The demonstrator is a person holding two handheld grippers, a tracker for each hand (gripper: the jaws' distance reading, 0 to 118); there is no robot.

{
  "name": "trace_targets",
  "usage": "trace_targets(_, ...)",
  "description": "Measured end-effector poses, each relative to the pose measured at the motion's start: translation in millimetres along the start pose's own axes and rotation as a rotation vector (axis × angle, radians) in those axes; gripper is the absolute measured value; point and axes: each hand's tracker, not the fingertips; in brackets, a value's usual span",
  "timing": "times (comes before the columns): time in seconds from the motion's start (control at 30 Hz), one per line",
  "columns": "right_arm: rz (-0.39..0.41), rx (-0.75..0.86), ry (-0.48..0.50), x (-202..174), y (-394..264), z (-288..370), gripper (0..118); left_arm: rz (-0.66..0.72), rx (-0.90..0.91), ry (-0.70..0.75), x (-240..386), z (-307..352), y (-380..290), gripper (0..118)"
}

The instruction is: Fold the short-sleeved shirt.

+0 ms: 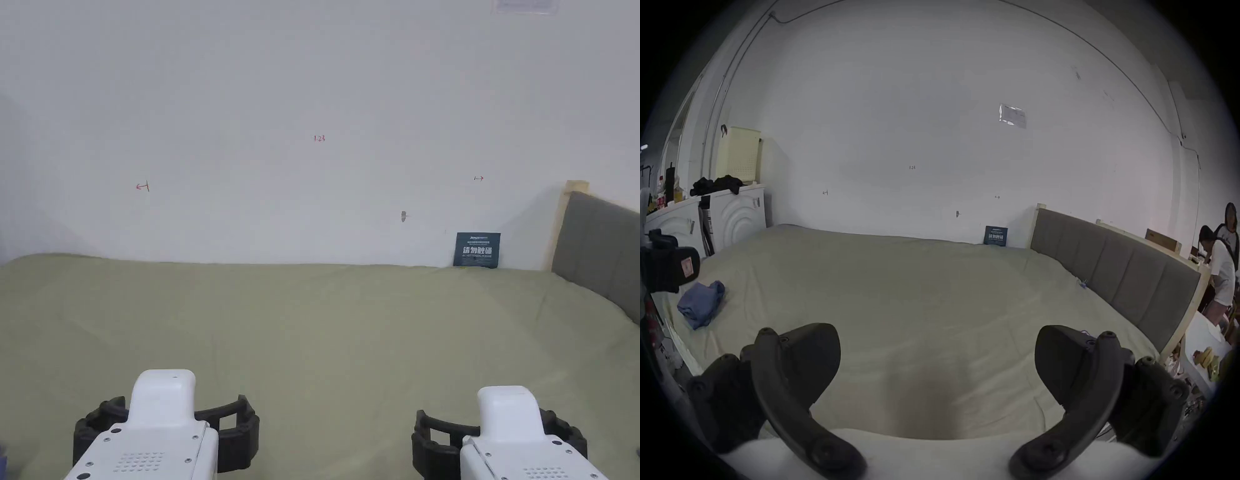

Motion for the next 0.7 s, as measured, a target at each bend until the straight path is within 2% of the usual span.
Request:
trace_targets(0.07, -0.006, -0.007, -0.001, 1, 0, -2, 118, -0.002, -0.023, 0.007, 0, -2, 0, 118)
trace_targets(0.2, -0.082, 0.034, 0.103, 10, 1, 3, 118, 0.029, -0.038, -0.01, -4, -3, -4, 118)
trace_targets(0.3, -0.096, 0.123, 0.181, 14, 9, 14, 118, 0.04, -0.039, -0.023, -6, -2, -1, 118)
trace_targets(0.37, -0.071, 0.17, 0.167, 11, 19, 19, 118, 0.041, -0.031, -0.024, -5, -1, 3, 118)
trace_targets(0.47, -0.091, 0.19, 0.142, 12, 33, 21, 118, 0.045, -0.008, -0.031, -3, 4, 13, 118)
trace_targets(0.53, -0.131, 0.16, 0.097, 13, 40, 16, 118, 0.047, 0.008, -0.045, -2, 8, 20, 118)
trace_targets(0.6, -0.13, 0.103, 0.014, 12, 44, 9, 118, 0.044, 0.02, -0.045, -1, 12, 27, 118)
trace_targets(0.7, -0.106, 0.077, 0.002, 12, 43, 6, 118, 0.05, 0.046, -0.049, -2, 16, 34, 118)
